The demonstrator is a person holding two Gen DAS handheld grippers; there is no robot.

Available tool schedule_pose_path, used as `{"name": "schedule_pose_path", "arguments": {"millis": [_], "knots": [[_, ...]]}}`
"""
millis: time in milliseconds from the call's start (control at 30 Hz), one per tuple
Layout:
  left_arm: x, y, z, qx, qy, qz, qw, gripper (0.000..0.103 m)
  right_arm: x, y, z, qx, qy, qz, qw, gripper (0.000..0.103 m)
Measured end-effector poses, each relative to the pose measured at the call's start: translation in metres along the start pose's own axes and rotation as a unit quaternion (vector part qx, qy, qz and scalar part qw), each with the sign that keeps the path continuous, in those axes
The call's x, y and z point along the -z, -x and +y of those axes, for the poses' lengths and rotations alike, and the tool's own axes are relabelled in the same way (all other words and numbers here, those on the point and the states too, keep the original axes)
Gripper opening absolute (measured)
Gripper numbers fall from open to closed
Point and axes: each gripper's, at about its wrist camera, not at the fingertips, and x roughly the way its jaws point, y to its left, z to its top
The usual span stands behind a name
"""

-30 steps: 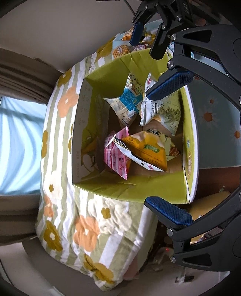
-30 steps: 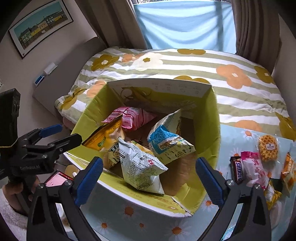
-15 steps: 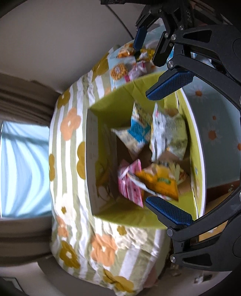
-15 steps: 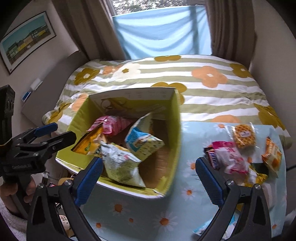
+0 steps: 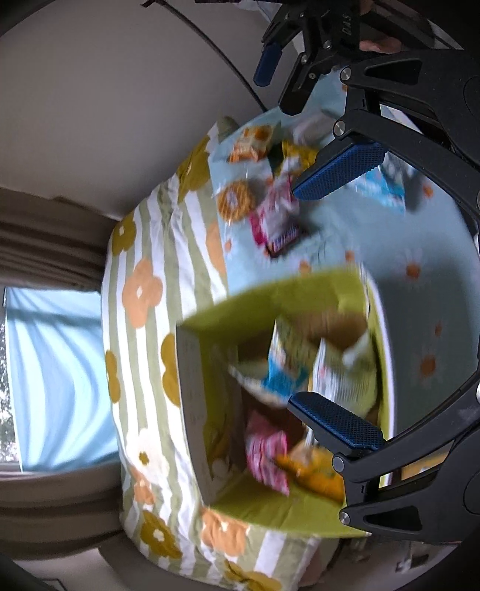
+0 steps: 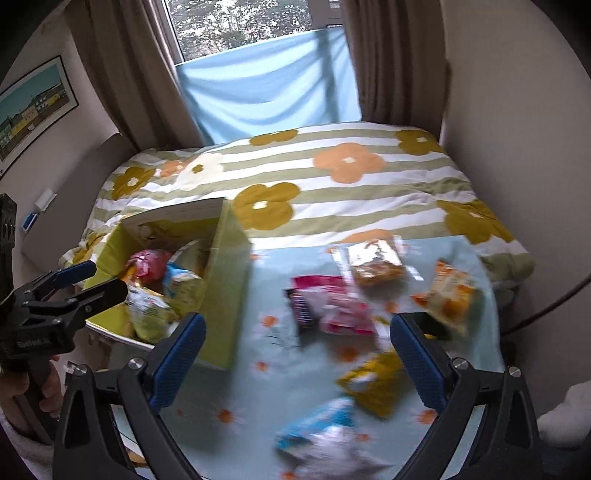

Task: Organize snacks
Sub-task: 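Move both tools back over the remaining snacks on the table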

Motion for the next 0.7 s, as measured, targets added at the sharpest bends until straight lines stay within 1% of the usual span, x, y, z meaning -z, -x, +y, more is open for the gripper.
{"name": "schedule_pose_path", "arguments": {"millis": [133, 233, 333, 433, 533, 633, 700], "knots": [[0.004, -0.014, -0.05, -0.005, -0.008, 0.011, 0.9999, 0.103, 0.01, 0.01, -0.048, 0.011, 0.006, 0.007, 1.0, 0.1], [0.008, -0.025, -0.079, -0.003, -0.006, 0.016, 0.9998, 0.103, 0.017, 0.012, -0.078, 0.01, 0.01, 0.014, 1.0, 0.1], [0.014, -0.04, -0.106, 0.0, 0.004, 0.03, 0.9995, 0.103, 0.024, 0.007, -0.108, 0.007, 0.013, 0.033, 0.999, 0.1], [0.019, -0.056, -0.129, 0.006, 0.008, 0.048, 0.9988, 0.103, 0.032, 0.004, -0.129, 0.0, 0.016, 0.048, 0.999, 0.1], [0.023, -0.075, -0.152, 0.014, 0.001, 0.073, 0.9972, 0.103, 0.04, -0.001, -0.145, -0.006, 0.019, 0.058, 0.998, 0.1], [0.026, -0.096, -0.167, 0.034, 0.001, 0.105, 0.9939, 0.103, 0.048, -0.009, -0.155, -0.001, 0.025, 0.068, 0.997, 0.1], [0.028, -0.108, -0.174, 0.045, 0.001, 0.118, 0.992, 0.103, 0.053, -0.016, -0.159, 0.008, 0.033, 0.077, 0.996, 0.099]]}}
